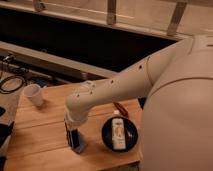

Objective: Place the eraser on the white sponge

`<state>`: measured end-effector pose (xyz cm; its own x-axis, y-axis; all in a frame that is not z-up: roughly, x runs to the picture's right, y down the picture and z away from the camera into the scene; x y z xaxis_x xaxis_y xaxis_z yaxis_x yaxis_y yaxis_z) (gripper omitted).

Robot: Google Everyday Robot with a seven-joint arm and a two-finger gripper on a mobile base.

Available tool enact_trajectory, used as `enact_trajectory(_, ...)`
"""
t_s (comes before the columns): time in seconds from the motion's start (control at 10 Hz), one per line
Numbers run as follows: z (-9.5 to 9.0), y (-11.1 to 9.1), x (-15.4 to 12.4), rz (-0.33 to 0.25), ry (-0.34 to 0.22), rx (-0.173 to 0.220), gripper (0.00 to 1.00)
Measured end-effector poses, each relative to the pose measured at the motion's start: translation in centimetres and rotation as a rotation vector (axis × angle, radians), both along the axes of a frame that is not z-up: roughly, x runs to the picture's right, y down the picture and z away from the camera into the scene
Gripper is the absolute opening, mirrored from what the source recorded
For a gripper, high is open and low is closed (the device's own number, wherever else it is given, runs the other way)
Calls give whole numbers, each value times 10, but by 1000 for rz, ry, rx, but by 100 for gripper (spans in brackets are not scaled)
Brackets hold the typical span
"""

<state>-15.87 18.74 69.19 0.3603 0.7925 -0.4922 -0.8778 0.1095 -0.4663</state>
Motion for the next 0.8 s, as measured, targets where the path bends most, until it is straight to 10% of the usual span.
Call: enact_trajectory(0.8,11,11,7,13,28,-18,38)
